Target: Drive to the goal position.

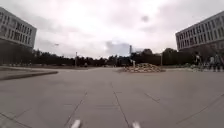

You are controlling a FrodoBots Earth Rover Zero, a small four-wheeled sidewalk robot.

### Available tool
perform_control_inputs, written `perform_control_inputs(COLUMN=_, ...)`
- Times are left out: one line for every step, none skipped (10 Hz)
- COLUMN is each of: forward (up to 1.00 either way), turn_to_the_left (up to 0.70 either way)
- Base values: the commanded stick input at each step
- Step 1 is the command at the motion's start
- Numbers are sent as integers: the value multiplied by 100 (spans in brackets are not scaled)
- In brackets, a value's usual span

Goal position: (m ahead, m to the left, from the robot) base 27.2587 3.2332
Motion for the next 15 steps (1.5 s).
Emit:
perform_control_inputs(forward=100, turn_to_the_left=0)
perform_control_inputs(forward=100, turn_to_the_left=0)
perform_control_inputs(forward=100, turn_to_the_left=0)
perform_control_inputs(forward=100, turn_to_the_left=0)
perform_control_inputs(forward=100, turn_to_the_left=0)
perform_control_inputs(forward=100, turn_to_the_left=0)
perform_control_inputs(forward=100, turn_to_the_left=0)
perform_control_inputs(forward=100, turn_to_the_left=0)
perform_control_inputs(forward=100, turn_to_the_left=0)
perform_control_inputs(forward=100, turn_to_the_left=0)
perform_control_inputs(forward=100, turn_to_the_left=0)
perform_control_inputs(forward=100, turn_to_the_left=0)
perform_control_inputs(forward=100, turn_to_the_left=0)
perform_control_inputs(forward=100, turn_to_the_left=0)
perform_control_inputs(forward=100, turn_to_the_left=0)
